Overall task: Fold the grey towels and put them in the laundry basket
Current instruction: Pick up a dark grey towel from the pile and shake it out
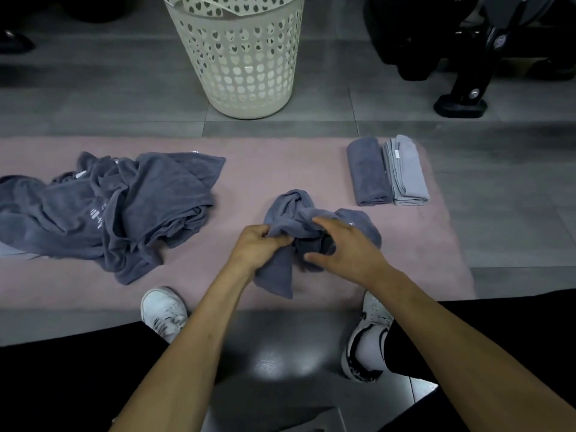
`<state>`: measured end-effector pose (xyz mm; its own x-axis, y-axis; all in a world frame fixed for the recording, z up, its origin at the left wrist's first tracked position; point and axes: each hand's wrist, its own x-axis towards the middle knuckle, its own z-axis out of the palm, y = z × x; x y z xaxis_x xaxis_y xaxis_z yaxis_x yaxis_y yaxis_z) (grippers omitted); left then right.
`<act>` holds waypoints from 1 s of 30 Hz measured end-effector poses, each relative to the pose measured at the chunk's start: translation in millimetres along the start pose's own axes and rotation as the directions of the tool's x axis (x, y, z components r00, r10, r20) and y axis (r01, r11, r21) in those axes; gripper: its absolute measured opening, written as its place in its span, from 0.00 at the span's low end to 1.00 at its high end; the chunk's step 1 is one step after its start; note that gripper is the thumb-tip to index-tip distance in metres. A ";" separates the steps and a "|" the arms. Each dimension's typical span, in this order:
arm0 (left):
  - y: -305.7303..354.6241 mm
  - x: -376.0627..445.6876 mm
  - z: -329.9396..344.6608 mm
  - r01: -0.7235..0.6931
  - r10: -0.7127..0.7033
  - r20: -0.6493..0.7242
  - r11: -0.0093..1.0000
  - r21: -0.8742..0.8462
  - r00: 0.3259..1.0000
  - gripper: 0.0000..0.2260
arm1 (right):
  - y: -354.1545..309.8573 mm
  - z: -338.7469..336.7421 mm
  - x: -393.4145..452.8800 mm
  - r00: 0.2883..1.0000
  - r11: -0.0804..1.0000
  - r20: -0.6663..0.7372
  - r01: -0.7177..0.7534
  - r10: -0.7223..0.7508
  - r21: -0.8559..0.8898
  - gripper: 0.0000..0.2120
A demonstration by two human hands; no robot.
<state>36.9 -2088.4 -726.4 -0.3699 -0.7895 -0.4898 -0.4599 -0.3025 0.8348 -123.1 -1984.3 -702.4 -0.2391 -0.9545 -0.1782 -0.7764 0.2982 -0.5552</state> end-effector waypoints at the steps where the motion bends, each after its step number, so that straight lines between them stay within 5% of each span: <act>1: 3.1 -1.7 -4.1 -0.021 0.017 0.047 0.997 0.071 0.999 0.02 | -2.3 1.8 1.3 0.999 0.999 0.010 0.036 -0.035 -0.035 0.32; 4: 5.6 -5.2 -15.6 -0.139 0.092 0.184 0.954 0.264 0.979 0.05 | -8.2 6.0 7.3 0.986 0.968 0.016 0.167 -0.167 -0.185 0.22; 7: 1.4 -7.8 -20.7 -0.164 0.100 0.259 0.956 0.243 0.961 0.05 | -12.0 10.1 11.9 0.979 0.963 -0.059 0.180 -0.195 -0.201 0.11; 9: -6.0 -7.0 -19.3 -0.185 0.147 0.168 0.952 0.243 0.975 0.08 | -15.3 9.2 14.5 0.976 0.993 -0.194 0.088 -0.103 -0.084 0.11; 13: -35.3 -5.7 -4.3 -0.248 0.319 -0.110 0.874 0.417 0.941 0.32 | -15.3 -5.2 22.0 0.920 0.968 -0.328 -0.155 0.215 0.198 0.13; 19: -68.7 -11.4 33.2 -0.067 0.121 -0.107 0.908 0.414 0.987 0.45 | -9.1 -16.1 20.8 0.834 0.799 -0.282 -0.273 0.474 0.536 0.19; 22: -78.4 -8.4 40.8 -0.077 0.158 -0.148 0.893 0.443 0.976 0.42 | -10.3 -20.1 16.9 0.832 0.758 -0.236 -0.293 0.503 0.583 0.15; 27: -84.1 4.6 28.9 -0.168 0.276 -0.230 0.901 0.400 0.933 0.21 | -9.1 -24.1 15.4 0.835 0.755 -0.228 -0.293 0.501 0.587 0.15; 30: -82.3 11.1 26.6 -0.214 0.306 -0.209 0.902 0.375 0.929 0.19 | -11.7 -23.9 15.0 0.839 0.750 -0.209 -0.302 0.502 0.588 0.15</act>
<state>49.2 -2058.1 -807.2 -0.3162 -0.9373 -0.1468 -0.6384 0.0958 0.7637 -131.6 -2002.2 -679.2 -0.7122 -0.6527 -0.2583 -0.1671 0.5150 -0.8407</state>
